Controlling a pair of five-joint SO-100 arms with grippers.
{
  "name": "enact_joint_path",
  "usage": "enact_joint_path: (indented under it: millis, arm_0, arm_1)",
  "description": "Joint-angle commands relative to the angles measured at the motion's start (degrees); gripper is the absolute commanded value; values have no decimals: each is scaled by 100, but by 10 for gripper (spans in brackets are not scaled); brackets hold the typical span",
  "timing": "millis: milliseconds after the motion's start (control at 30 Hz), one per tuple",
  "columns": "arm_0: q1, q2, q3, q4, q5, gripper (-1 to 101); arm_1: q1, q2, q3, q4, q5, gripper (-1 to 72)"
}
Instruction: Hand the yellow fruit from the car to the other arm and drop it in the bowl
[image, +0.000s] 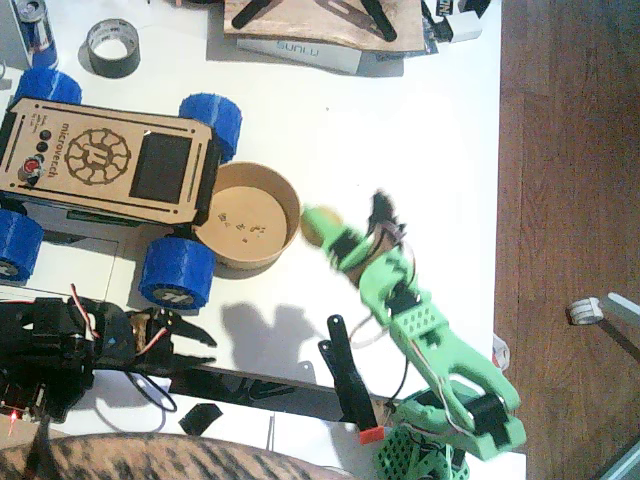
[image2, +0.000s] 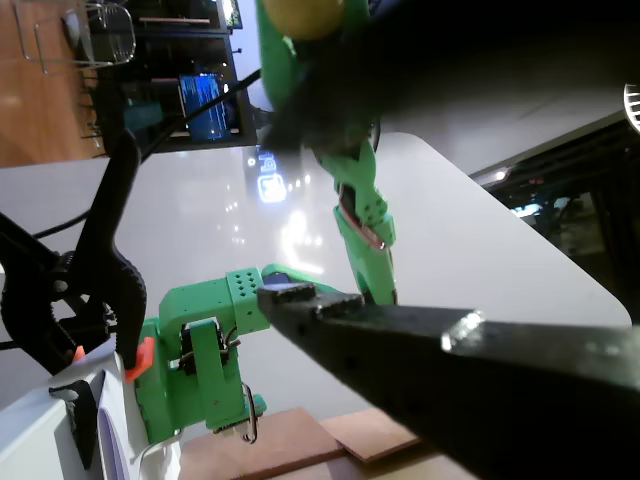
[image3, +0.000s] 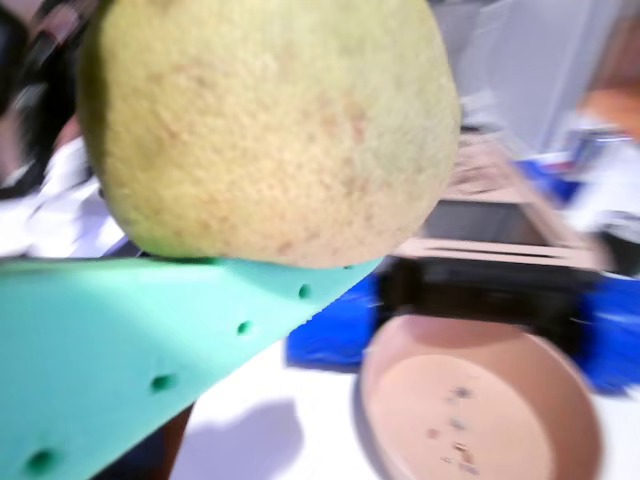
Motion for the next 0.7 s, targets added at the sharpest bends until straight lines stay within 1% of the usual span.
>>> enact_joint_path:
  millis: [0, 67, 133, 233, 300, 433, 667]
  arm_0:
    - [-492, 62, -79, 70, 35, 1]
    - [-853, 44, -105, 352, 132, 0]
    - [-1230, -105, -158, 519, 492, 0]
    - [-1758, -281, -158, 571, 1345, 0]
    - [-2101, -281, -167, 747, 1960, 0]
    - [-3006, -404, -167, 1257, 3006, 0]
    - [-5063, -721, -167, 2145, 4570, 0]
  arm_1:
    - [141, -413, -967, 246, 422, -1]
    - [158, -932, -1512, 510, 747, -1]
    - [158, -1459, -2136, 835, 1090, -1]
    - [158, -2259, -3059, 1397, 1503, -1]
    - [185, -2716, -3568, 1644, 1696, -1]
    - [255, -3437, -4359, 1995, 1907, -1]
    - [290, -4518, -5625, 2681, 2153, -1]
